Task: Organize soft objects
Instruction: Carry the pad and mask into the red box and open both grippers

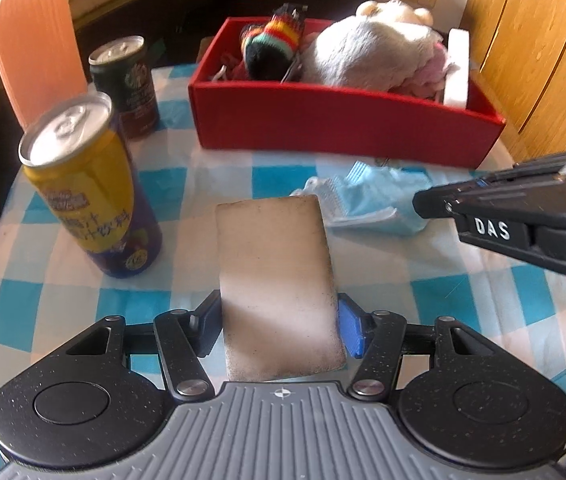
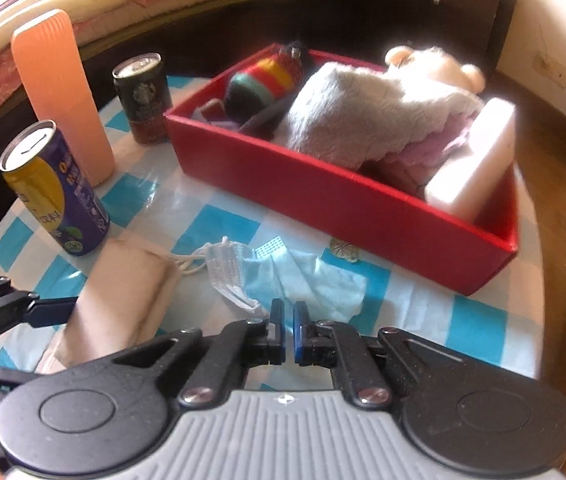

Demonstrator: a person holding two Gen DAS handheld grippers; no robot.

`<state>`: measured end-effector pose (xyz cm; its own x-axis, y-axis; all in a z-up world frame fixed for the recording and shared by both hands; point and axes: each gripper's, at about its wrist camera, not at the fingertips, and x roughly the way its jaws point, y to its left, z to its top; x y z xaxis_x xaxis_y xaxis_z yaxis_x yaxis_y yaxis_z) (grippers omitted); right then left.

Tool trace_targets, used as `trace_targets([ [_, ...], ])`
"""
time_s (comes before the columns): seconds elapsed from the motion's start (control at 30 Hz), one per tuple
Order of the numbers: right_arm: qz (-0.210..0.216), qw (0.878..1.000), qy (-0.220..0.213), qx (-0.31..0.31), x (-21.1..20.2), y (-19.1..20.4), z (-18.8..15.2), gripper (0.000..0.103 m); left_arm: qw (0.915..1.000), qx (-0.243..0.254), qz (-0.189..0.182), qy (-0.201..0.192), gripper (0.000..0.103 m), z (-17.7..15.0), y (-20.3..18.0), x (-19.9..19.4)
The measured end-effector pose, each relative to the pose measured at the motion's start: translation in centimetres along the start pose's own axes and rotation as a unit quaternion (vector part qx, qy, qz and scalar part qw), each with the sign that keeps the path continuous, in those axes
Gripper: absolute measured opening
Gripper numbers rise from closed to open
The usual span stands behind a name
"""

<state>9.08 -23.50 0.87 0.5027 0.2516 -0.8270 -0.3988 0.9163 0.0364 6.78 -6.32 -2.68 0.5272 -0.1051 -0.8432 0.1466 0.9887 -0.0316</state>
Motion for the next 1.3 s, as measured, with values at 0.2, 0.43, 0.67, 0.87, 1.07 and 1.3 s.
trace_targets([
  [0.2,-0.013,1.000,-0.018,0.008,-1.9,-1.1,-0.4,0.000,0.9995,0.000,-0.002,-0.030,0.058,1.0,-0.8,-1.4],
  [0.43,-0.025,0.999,-0.028,0.020,-3.3,-2.6,-1.2,0.000,0.9983,0.004,-0.008,-0.057,0.059,2.7,-1.8,-2.0],
  [0.67,-0.028,0.998,-0.043,0.044,-4.1,-4.2,-1.1,0.000,0.9971,0.005,-0.011,-0.076,0.059,4.6,-2.2,-2.4],
  [0.87,-0.026,0.996,-0.062,0.063,-4.6,-4.8,-0.1,0.000,0.9962,-0.003,-0.008,-0.087,0.059,6.2,-1.5,-2.6],
  [1.07,-0.021,0.993,-0.094,0.075,-5.3,-5.2,2.1,0.000,0.9939,0.006,-0.002,-0.110,0.059,9.3,-1.9,-2.9],
  [1.3,-0.015,0.985,-0.138,0.106,-5.1,-7.3,6.1,0.000,0.9928,0.013,0.012,-0.119,0.059,13.7,-2.0,-1.4],
])
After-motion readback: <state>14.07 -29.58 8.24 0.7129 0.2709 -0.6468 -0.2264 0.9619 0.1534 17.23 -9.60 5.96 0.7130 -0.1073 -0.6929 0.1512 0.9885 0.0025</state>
